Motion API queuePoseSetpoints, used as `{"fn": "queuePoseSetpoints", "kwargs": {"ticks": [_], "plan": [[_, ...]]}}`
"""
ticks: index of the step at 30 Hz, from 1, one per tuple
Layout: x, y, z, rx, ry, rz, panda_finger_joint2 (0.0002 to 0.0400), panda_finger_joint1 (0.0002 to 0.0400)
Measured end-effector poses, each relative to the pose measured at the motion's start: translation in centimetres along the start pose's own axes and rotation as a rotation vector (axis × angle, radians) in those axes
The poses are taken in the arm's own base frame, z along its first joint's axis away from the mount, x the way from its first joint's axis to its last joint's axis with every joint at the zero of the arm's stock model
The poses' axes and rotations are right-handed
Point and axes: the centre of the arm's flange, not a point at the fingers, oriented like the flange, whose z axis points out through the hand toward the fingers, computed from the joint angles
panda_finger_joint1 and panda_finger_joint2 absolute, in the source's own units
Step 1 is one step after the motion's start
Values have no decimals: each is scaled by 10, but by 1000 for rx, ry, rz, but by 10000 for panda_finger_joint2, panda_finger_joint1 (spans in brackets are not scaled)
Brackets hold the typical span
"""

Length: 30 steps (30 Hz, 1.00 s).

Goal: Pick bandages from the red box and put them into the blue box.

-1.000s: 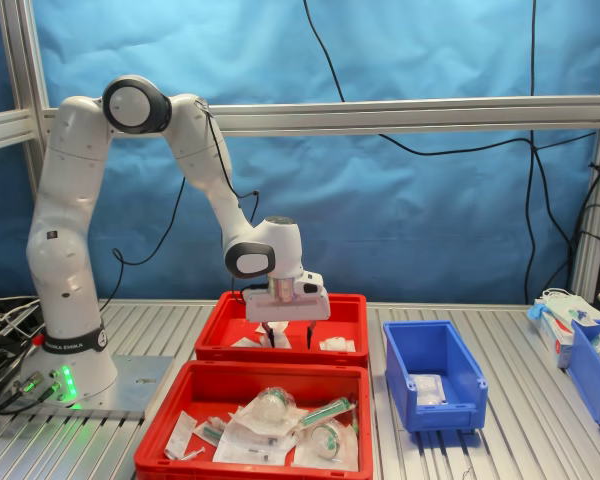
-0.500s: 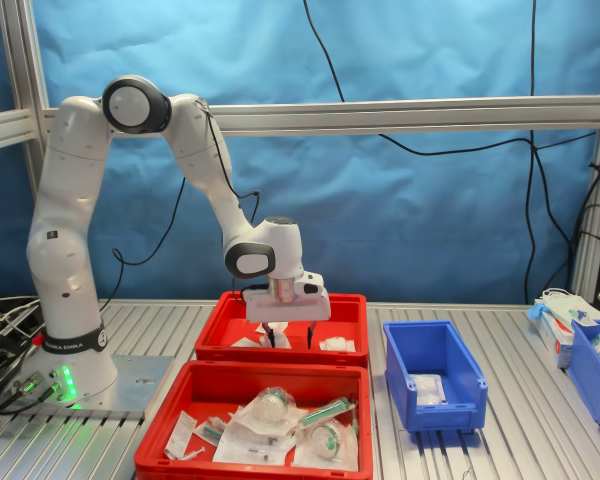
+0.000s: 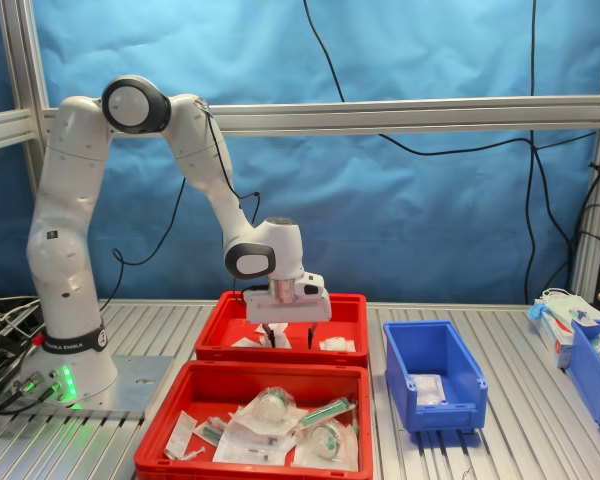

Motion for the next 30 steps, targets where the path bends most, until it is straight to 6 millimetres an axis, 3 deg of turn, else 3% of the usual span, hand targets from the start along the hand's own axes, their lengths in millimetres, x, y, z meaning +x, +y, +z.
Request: {"fn": "queuePoseSetpoints", "kwargs": {"ticks": [30], "plan": [[-4,3,6,1,-14,7,400,400]]}}
